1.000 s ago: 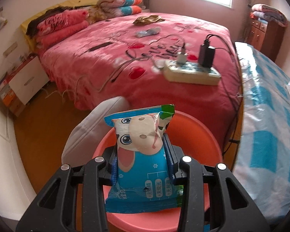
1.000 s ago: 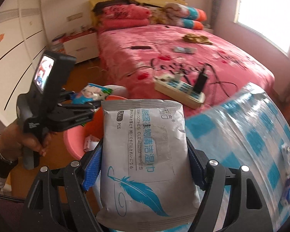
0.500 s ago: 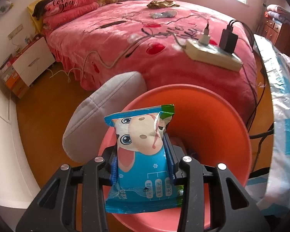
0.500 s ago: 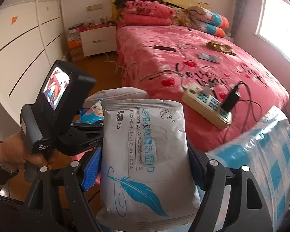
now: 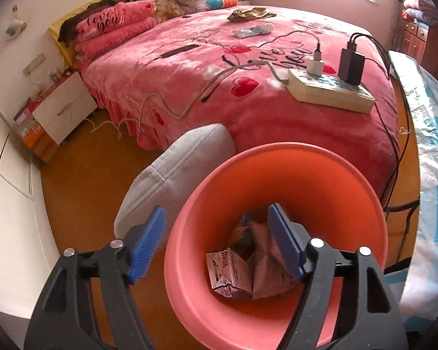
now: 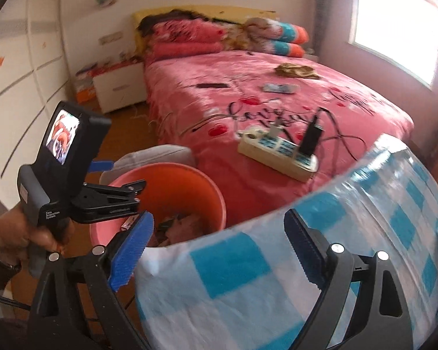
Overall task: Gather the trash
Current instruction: 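Open both tools to drop the two packs into the bucket, then move both open tools back over the checked table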
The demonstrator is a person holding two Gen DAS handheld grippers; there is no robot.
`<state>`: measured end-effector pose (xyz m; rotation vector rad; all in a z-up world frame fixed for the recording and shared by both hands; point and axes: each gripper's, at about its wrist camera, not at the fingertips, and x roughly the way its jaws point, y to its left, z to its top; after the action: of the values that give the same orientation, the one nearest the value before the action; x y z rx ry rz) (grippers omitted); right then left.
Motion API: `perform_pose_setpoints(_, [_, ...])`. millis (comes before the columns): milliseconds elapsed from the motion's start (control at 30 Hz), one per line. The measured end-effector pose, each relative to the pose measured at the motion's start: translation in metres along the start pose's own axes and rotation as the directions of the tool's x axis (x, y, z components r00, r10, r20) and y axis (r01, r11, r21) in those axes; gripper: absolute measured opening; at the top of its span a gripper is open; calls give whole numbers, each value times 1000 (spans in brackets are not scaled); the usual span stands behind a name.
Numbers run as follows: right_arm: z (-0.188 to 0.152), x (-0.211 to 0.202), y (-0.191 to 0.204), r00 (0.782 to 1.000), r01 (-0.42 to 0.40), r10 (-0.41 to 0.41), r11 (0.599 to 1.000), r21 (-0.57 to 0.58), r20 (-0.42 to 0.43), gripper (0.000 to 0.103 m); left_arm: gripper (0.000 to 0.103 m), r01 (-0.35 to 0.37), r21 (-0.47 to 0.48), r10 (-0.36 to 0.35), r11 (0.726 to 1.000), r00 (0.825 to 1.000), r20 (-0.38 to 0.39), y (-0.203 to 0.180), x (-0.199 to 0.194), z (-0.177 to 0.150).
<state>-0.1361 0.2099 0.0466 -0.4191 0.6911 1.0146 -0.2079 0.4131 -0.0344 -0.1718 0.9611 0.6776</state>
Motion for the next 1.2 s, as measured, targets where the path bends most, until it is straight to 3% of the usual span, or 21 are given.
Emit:
perform_pose_setpoints(433, [-48,-36,-65,998,42,-54,968,247,44,95,85,58,55,-61,997,996,58,-29,-30,12])
perform_pose_setpoints(600, [-64,-51,-80,996,30,-54,951,308,72,95,86,95,83,-102,992,991,86,-45,-47,17])
perform_pose_setpoints(867, [-88,-80,-110,989,6,-66,917,400,135,95,86,93,138,-113,986,983,146,-80,-79,23])
perform_pose_setpoints(1033, [-101,-99,-129,981,-16,-69,898,439,178,95,86,125,165,-147,978,980,134,-98,-91,24])
perform_pose_setpoints(1200, [-113,-113,-143,980,-13,-83,879,477,180,98,86,106,228,-143,968,978,153,-124,-106,21])
